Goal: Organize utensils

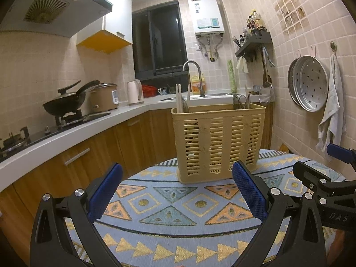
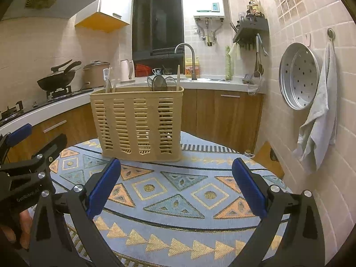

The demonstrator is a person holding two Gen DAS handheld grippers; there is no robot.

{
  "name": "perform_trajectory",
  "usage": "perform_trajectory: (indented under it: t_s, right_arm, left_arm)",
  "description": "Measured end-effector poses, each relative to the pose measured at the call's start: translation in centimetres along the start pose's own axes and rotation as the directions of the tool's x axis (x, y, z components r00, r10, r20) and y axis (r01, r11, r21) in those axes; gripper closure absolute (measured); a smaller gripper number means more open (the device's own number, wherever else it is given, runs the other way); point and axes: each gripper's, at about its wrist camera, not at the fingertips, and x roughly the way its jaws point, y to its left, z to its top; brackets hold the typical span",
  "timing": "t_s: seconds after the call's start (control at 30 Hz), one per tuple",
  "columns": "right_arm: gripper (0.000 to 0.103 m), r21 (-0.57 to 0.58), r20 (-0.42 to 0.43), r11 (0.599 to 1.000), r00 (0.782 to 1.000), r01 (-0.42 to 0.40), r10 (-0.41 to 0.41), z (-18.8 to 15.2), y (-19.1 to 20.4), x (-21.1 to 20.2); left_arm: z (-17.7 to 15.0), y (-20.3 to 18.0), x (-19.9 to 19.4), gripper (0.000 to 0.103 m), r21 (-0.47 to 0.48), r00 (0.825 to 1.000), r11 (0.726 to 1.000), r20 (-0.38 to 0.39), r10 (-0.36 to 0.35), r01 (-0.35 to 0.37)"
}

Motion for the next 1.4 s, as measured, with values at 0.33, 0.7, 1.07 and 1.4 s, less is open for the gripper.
perform_trajectory:
  t_s: [0.33,0.7,1.07,1.4]
  right_arm:
    - [0.008,0.008,-0.013,1.0,1.0,0.006,-0.006,0.04,-0.05,0.21]
    - [0.008,0.019,-0.028,1.0,1.0,0.008,-0.007,0.05,-0.05,0.43]
    - [0.008,0.027,-0.04,1.0,0.999,0.007,-0.006,-0.09,-0.24,0.78]
    - [0.008,0.027,-0.041,1.0,0.999,0.006,-0.005,-0.09,-0.24,0.81]
  left_arm:
    - [-0.14,0.13,0.31,0.008,-0.01,1.0,1.0,-0.018,-0.014,0.014]
    - [-0.24,0.08,0.53,0.008,-0.013,0.999,0.999,-0.039,-0.038,0.037]
    - [-0.36,-0.02,0.75,0.008,-0.022,0.996,0.998,-0.058,-0.06,0.059]
    - [-0.33,-0.05,0.94,0.008,-0.028,0.996,0.998,-0.067,-0.063,0.061]
